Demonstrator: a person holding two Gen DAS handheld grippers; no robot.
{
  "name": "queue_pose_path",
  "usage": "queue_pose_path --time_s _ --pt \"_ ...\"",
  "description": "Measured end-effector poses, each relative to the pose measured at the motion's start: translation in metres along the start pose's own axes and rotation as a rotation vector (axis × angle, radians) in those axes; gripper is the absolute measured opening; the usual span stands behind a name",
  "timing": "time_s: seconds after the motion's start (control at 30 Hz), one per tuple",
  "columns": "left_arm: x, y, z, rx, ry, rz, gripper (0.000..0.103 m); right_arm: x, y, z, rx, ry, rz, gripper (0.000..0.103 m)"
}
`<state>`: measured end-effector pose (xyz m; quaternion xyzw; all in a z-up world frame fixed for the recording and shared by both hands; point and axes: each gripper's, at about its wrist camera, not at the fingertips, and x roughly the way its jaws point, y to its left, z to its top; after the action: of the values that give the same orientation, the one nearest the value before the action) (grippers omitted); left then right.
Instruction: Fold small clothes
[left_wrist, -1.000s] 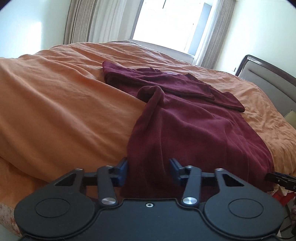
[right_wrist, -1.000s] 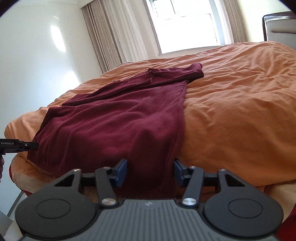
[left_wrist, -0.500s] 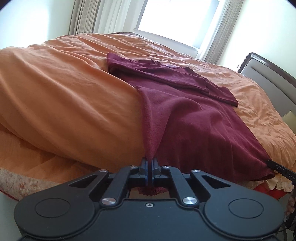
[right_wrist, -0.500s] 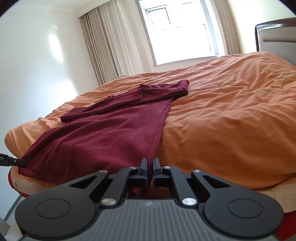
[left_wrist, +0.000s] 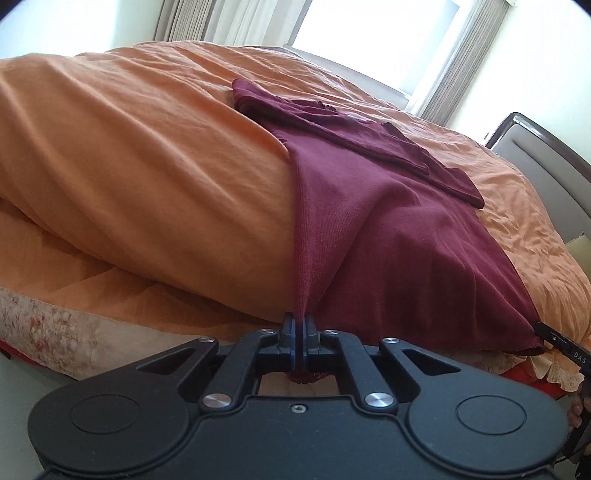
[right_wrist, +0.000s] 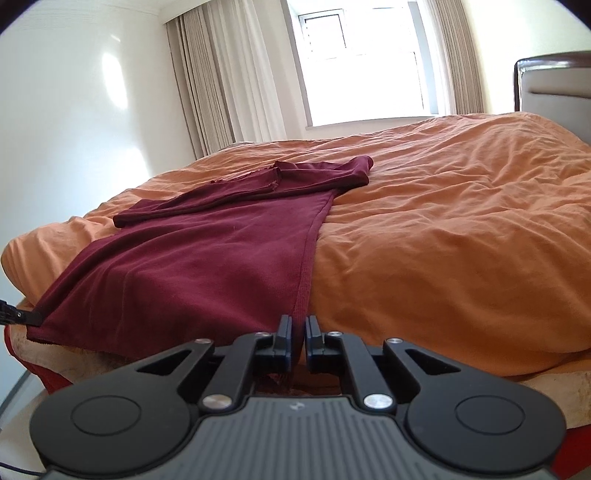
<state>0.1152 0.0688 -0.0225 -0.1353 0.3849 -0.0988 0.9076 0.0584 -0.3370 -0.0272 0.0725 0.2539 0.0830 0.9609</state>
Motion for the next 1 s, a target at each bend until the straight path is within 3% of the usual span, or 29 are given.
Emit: queue_pose_path --time_s 0.03,0.1,0.13,0.17,0.23,0.3,0.33,0.53,0.7,0.83,0.93,1.0 --pt "-0.001 -0.001 -0.001 0.009 -0.005 0.003 0.004 -0.001 0.004 -0.001 -0.028 -0.006 -0.011 0.015" --pt "-0.003 -0.001 -0.002 0.012 -0.006 0.009 0.015 -0.003 0.011 -0.002 -0.082 -0.017 -0.019 0.035" --pt "-0.003 -0.001 -0.002 0.006 -0.007 0.01 0.017 -0.004 0.015 -0.002 -0.112 -0.028 -0.022 0.054" --pt "-0.004 0.0 -0.002 0.0 -0.01 0.009 0.023 -0.005 0.021 -0.002 -0.151 -0.044 -0.023 0.066" --pt "-0.005 -0.001 -0.003 -0.005 -0.019 0.009 0.037 -0.007 0.034 -0.004 -0.239 -0.068 -0.014 0.073" --pt "-0.008 -0.004 -0.004 0.007 -0.048 0.033 0.065 -0.005 0.05 -0.008 -0.35 -0.078 -0.013 0.082" --pt "-0.01 -0.007 -0.005 0.02 -0.065 0.052 0.071 -0.002 0.06 -0.012 -0.421 -0.083 -0.02 0.087" --pt "-0.012 -0.025 -0.003 0.123 -0.143 0.117 0.1 0.025 0.118 -0.054 -0.853 -0.092 -0.09 0.087" --pt "-0.005 -0.043 0.0 0.179 -0.162 0.13 0.102 0.053 0.139 -0.079 -0.999 -0.107 -0.197 0.088" --pt "-0.002 -0.058 0.002 0.232 -0.192 0.116 0.102 0.062 0.143 -0.089 -1.044 -0.18 -0.283 0.093" --pt "-0.004 -0.069 0.002 0.306 -0.224 0.11 0.102 0.057 0.142 -0.089 -1.058 -0.249 -0.3 0.075" --pt "-0.007 -0.077 0.001 0.357 -0.245 0.103 0.102 0.046 0.142 -0.086 -1.05 -0.277 -0.26 0.061"
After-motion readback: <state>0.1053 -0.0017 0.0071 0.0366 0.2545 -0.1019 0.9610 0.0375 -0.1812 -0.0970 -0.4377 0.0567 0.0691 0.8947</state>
